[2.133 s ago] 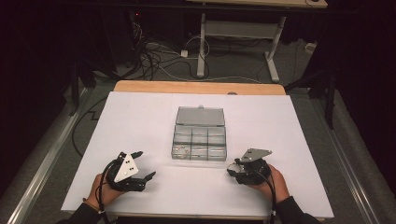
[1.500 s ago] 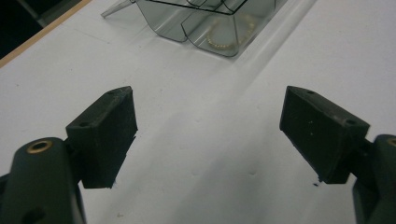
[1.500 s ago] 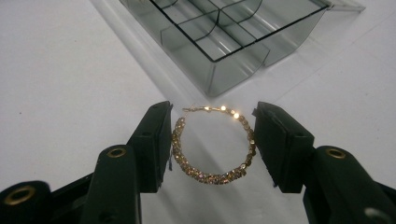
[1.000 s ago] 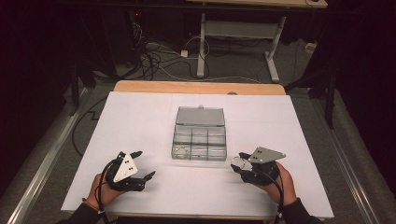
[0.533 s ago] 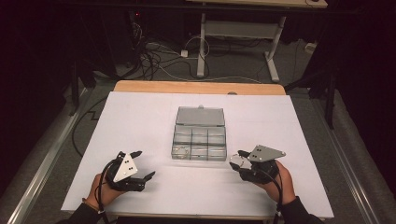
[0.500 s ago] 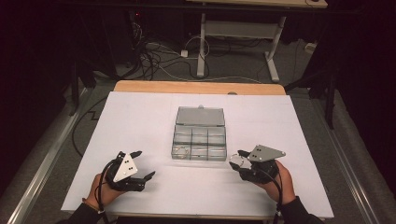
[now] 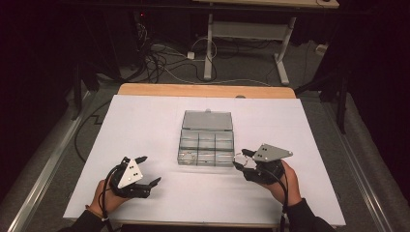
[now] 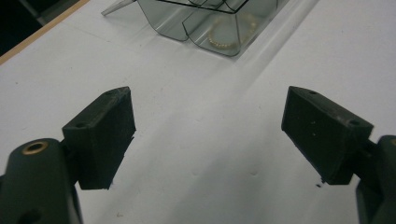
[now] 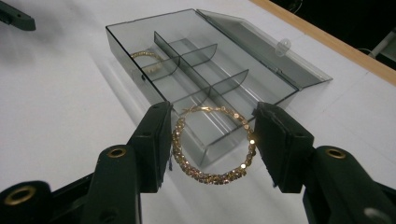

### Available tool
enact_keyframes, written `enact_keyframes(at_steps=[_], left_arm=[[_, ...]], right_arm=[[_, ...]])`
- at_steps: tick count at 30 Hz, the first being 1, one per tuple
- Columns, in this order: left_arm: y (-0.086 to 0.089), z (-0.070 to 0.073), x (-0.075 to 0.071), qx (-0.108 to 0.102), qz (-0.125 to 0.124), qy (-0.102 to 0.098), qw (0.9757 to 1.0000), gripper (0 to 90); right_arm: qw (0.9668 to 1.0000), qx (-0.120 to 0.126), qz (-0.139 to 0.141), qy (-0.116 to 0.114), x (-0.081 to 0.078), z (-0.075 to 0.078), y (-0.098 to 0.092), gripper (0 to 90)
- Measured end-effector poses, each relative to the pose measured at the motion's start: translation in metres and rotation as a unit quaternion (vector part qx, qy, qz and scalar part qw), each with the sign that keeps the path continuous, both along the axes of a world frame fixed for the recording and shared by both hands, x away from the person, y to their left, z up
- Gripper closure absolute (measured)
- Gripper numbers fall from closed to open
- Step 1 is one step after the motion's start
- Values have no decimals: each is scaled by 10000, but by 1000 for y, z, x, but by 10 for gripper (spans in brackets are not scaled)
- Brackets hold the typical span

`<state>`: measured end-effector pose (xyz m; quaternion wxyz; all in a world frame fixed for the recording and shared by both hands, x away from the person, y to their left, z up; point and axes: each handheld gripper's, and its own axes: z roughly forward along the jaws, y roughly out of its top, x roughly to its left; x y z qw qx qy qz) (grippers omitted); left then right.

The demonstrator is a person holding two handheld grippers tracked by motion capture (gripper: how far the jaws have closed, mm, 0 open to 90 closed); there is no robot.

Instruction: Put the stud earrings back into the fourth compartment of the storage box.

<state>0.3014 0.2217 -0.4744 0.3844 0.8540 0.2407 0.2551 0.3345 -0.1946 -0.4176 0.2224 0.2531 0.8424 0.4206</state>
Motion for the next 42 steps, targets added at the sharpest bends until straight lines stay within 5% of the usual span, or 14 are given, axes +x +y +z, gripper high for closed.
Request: enact_keyframes(at_steps=[20,42], left_arm=[[1,1,-1,-21,-15,-9,10000,161],[2,3,-2,-48,-54,-55,10000,161]], right_arm=[[9987,-154,485,-76,19,11,60,479],[9968,-431,639,229,51,-8,133,479]])
